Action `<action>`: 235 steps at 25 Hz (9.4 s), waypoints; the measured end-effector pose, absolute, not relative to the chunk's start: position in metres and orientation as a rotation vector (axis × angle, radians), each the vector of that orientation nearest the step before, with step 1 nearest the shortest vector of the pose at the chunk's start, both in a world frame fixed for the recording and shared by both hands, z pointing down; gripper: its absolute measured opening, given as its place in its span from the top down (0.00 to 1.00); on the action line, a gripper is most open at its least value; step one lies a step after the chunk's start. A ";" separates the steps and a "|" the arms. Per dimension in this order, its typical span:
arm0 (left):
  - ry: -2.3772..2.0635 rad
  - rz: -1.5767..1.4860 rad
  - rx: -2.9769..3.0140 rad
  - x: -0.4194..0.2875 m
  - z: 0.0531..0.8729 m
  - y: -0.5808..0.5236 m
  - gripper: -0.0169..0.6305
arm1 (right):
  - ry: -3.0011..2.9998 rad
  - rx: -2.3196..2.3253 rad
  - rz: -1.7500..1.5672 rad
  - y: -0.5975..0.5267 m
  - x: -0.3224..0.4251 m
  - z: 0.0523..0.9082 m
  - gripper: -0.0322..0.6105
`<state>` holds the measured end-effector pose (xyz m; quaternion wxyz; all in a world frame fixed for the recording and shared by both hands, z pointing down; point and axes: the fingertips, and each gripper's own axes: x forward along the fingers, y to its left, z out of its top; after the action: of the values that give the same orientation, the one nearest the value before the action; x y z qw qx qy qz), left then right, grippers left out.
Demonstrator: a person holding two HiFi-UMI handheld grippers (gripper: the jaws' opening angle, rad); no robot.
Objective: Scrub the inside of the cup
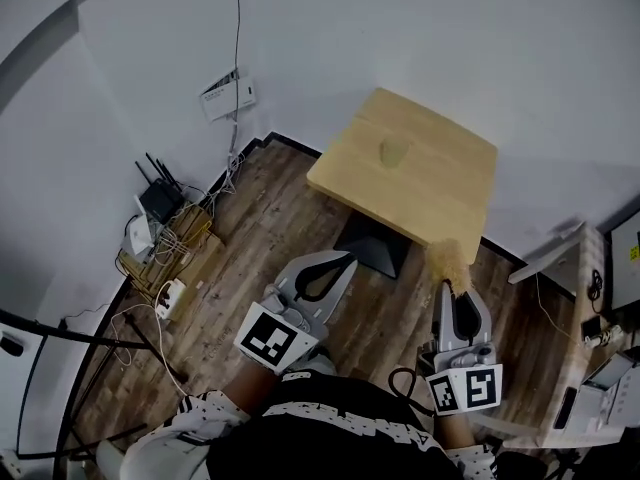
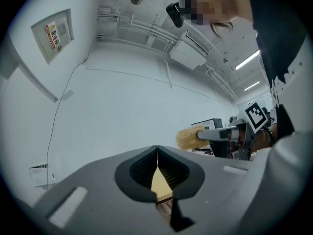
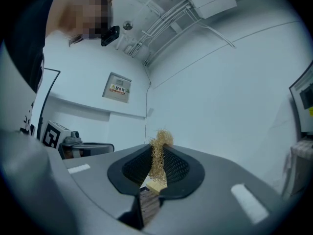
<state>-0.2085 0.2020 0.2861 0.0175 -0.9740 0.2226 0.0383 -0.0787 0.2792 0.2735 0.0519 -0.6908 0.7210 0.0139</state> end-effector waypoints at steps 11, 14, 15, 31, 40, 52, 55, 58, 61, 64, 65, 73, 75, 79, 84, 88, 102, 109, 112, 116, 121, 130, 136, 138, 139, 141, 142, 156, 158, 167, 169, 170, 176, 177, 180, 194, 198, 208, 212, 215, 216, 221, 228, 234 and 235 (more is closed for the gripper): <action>0.734 0.103 -3.049 -0.225 0.305 0.168 0.95 | 2.197 -2.108 0.023 0.258 -0.097 0.267 0.84; 0.724 0.111 -3.040 -0.217 0.305 0.163 0.95 | 2.170 -2.125 0.021 0.256 -0.085 0.269 0.84; 0.723 0.122 -3.028 -0.214 0.303 0.161 0.95 | 2.166 -2.123 0.019 0.254 -0.081 0.269 0.84; 0.847 0.043 -2.926 -0.192 0.302 0.071 0.93 | 2.212 -1.977 -0.011 0.135 -0.029 0.274 0.84; 0.804 -0.038 -2.969 -0.141 0.320 0.021 0.90 | 2.188 -2.009 -0.051 0.082 0.024 0.289 0.84; 0.812 -0.098 -2.958 -0.094 0.331 -0.042 0.87 | 2.194 -2.021 -0.073 0.017 0.079 0.298 0.84; 0.812 -0.096 -2.953 -0.082 0.334 -0.057 0.87 | 2.206 -2.022 -0.075 0.001 0.091 0.298 0.84; 0.812 -0.103 -2.966 -0.069 0.339 -0.073 0.86 | 2.217 -2.023 -0.091 -0.017 0.105 0.303 0.84; 0.810 -0.099 -2.981 -0.056 0.342 -0.088 0.85 | 2.234 -2.019 -0.114 -0.034 0.117 0.309 0.84; 0.823 -0.103 -2.984 -0.046 0.346 -0.104 0.85 | 2.241 -2.013 -0.115 -0.050 0.131 0.311 0.84; 0.828 -0.114 -2.980 -0.042 0.349 -0.109 0.85 | 2.242 -2.011 -0.115 -0.055 0.136 0.311 0.84; 0.777 -0.203 -3.025 -0.016 0.367 -0.131 0.81 | 2.263 -2.002 -0.148 -0.077 0.156 0.321 0.84; 0.791 -0.200 -3.034 -0.016 0.371 -0.136 0.79 | 2.262 -1.999 -0.157 -0.082 0.156 0.322 0.84; 0.784 -0.236 -3.048 -0.019 0.386 -0.143 0.78 | 2.258 -2.016 -0.176 -0.086 0.150 0.325 0.84; 0.747 -0.300 -3.063 -0.024 0.403 -0.158 0.76 | 2.249 -2.044 -0.248 -0.104 0.141 0.334 0.84; 0.688 -0.351 -3.098 -0.023 0.424 -0.168 0.69 | 2.259 -2.065 -0.270 -0.123 0.130 0.344 0.84; 0.416 -0.348 -3.175 0.016 0.490 -0.188 0.54 | 2.208 -2.200 -0.373 -0.143 0.118 0.371 0.84; 0.322 -0.372 -3.184 0.036 0.523 -0.193 0.42 | 2.178 -2.259 -0.377 -0.138 0.121 0.373 0.84; 0.274 -0.394 -3.200 0.047 0.535 -0.191 0.37 | 2.159 -2.290 -0.378 -0.132 0.126 0.373 0.84; 0.239 -0.409 -3.214 0.059 0.550 -0.189 0.35 | 2.129 -2.346 -0.383 -0.121 0.132 0.374 0.84; 0.213 -0.447 -3.224 0.071 0.566 -0.189 0.34 | 2.088 -2.407 -0.398 -0.107 0.138 0.377 0.84; 0.180 -0.429 -3.220 0.093 0.572 -0.191 0.33 | 2.055 -2.449 -0.430 -0.101 0.140 0.385 0.84; 0.164 -0.422 -3.206 0.099 0.571 -0.192 0.33 | 2.047 -2.454 -0.421 -0.100 0.137 0.383 0.84; 0.174 -0.437 -3.200 0.098 0.573 -0.192 0.34 | 2.043 -2.455 -0.420 -0.099 0.136 0.383 0.84; 0.175 -0.444 -3.198 0.098 0.574 -0.192 0.34 | 2.042 -2.456 -0.419 -0.098 0.136 0.383 0.84; 0.180 -0.453 -3.194 0.097 0.575 -0.192 0.38 | 2.039 -2.460 -0.418 -0.097 0.135 0.383 0.84; 0.183 -0.459 -3.193 0.097 0.575 -0.193 0.39 | 2.038 -2.461 -0.418 -0.096 0.135 0.383 0.84; 0.169 -0.467 -3.097 0.093 0.538 -0.183 0.40 | 2.061 -2.409 -0.382 -0.101 0.134 0.375 0.84; 0.153 -0.461 -3.073 0.093 0.528 -0.179 0.40 | 2.069 -2.401 -0.375 -0.102 0.135 0.373 0.84; 0.147 -0.451 -2.964 0.081 0.475 -0.170 0.41 | 2.161 -2.276 -0.345 -0.107 0.134 0.365 0.84; 0.161 -0.447 -2.960 0.081 0.465 -0.166 0.41 | 2.187 -2.257 -0.353 -0.105 0.137 0.364 0.84; 0.165 -0.442 -2.958 0.081 0.460 -0.164 0.41 | 2.197 -2.252 -0.349 -0.105 0.138 0.363 0.84; 0.207 -0.444 -2.901 0.060 0.431 -0.166 0.41 | 2.270 -2.146 -0.312 -0.115 0.127 0.352 0.84; 0.216 -0.441 -2.894 0.058 0.426 -0.166 0.41 | 2.285 -2.125 -0.300 -0.117 0.125 0.349 0.84; 0.248 -0.450 -2.861 0.052 0.416 -0.166 0.41 | 2.351 -2.015 -0.254 -0.118 0.118 0.337 0.85; 0.368 -0.550 -2.676 0.028 0.384 -0.167 0.41 | 2.994 -1.561 0.019 -0.113 0.036 0.317 0.85; 0.388 -0.588 -2.631 0.026 0.383 -0.169 0.41 | 3.072 -1.497 0.009 -0.118 0.024 0.319 0.85; 0.381 -0.626 -2.570 0.027 0.380 -0.168 0.41 | 3.173 -1.377 -0.052 -0.124 0.010 0.324 0.85; 0.374 -0.626 -2.545 0.027 0.382 -0.169 0.41 | 3.205 -1.266 -0.176 -0.123 0.008 0.325 0.85; 0.352 -0.625 -2.520 0.028 0.382 -0.168 0.41 | 3.265 -1.232 -0.223 -0.125 0.013 0.333 0.85; 0.340 -0.626 -2.503 0.029 0.381 -0.167 0.41 | 3.277 -1.238 -0.244 -0.126 0.014 0.337 0.85; 0.278 -0.602 -2.470 0.041 0.378 -0.156 0.41 | 3.319 -1.294 -0.234 -0.133 0.016 0.345 0.85; 0.241 -0.604 -2.440 0.052 0.377 -0.151 0.41 | 3.305 -1.350 -0.269 -0.143 0.022 0.355 0.85; 0.201 -0.599 -2.426 0.058 0.376 -0.145 0.41 | 3.348 -1.265 -0.230 -0.142 0.022 0.356 0.85; 0.193 -0.597 -2.428 0.059 0.375 -0.143 0.41 | 3.356 -1.243 -0.226 -0.142 0.022 0.356 0.85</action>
<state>0.0592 -0.1435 0.3753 0.3117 -0.9200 0.0733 -0.2261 0.0217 -0.1419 0.3561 -0.2203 -0.3380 0.9129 -0.0616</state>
